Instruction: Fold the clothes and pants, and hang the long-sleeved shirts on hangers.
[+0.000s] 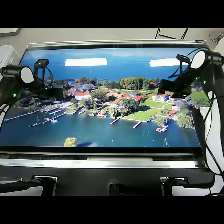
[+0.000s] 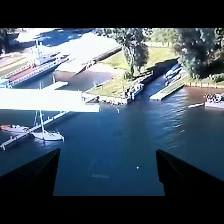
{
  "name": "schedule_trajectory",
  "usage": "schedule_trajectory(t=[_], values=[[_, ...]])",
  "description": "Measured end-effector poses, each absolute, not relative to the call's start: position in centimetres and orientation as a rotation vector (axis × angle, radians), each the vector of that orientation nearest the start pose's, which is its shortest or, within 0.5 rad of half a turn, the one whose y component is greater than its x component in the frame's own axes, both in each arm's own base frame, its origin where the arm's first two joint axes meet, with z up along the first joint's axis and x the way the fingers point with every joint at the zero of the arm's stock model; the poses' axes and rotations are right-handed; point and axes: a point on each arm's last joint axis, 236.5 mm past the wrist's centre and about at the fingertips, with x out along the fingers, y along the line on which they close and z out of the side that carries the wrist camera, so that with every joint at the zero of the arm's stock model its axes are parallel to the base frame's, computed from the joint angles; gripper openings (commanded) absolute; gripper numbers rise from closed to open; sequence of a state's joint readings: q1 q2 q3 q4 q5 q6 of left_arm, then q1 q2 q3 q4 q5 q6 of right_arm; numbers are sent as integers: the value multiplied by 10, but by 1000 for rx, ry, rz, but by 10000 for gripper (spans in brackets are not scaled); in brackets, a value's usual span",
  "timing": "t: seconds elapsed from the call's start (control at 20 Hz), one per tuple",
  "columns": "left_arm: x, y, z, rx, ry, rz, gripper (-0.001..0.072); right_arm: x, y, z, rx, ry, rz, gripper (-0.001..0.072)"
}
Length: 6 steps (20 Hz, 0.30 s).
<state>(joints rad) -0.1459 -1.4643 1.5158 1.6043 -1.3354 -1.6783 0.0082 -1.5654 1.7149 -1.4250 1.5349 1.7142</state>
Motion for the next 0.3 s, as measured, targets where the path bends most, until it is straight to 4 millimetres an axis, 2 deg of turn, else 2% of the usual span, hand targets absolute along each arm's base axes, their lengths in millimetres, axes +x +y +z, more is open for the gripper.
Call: schedule_trajectory(t=[0.3], values=[[428,-55,43,32,1292,-34,711,429,39,62,215,1402,24,687]])
